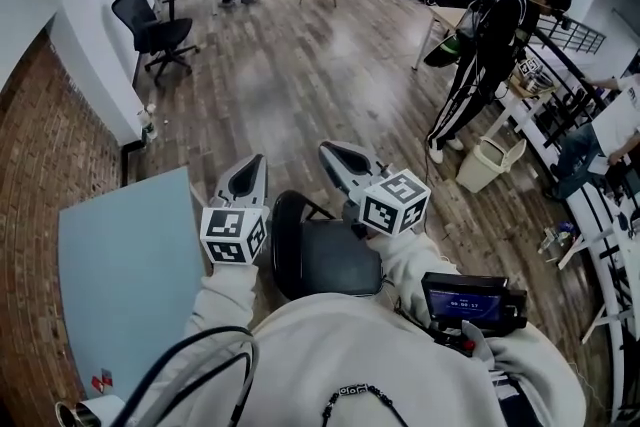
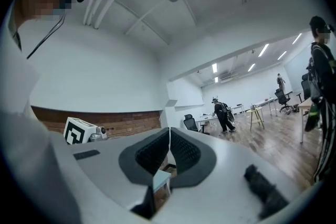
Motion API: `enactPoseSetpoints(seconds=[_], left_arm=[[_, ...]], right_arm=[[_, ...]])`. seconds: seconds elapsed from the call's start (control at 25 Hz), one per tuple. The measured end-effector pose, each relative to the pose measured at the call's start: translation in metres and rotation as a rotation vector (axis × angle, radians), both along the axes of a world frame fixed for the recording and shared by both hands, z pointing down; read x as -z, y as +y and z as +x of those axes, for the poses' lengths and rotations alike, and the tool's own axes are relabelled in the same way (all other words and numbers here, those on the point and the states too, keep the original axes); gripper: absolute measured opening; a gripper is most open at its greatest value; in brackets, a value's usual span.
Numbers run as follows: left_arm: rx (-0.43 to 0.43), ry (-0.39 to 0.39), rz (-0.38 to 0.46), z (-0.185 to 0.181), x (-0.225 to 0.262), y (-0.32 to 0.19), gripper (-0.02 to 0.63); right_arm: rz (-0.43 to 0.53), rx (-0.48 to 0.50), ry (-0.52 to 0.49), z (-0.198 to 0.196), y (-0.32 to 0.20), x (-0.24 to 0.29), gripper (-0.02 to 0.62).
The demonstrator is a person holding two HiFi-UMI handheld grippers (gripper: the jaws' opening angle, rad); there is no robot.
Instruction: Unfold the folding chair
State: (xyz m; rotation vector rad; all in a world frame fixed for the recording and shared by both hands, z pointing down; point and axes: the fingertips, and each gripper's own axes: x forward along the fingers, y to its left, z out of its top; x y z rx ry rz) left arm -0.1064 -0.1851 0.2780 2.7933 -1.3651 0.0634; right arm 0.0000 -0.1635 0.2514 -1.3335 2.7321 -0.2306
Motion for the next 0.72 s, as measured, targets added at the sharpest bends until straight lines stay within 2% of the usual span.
enactPoseSetpoints(seconds=[0.72], left_arm=[[-0.013,-0.002,-0.010,-0.011,-0.001,-0.007,0.005]], right_arm=[[0.023,-0.013,0.021,-0.005,-0.006,0.013,0.008]])
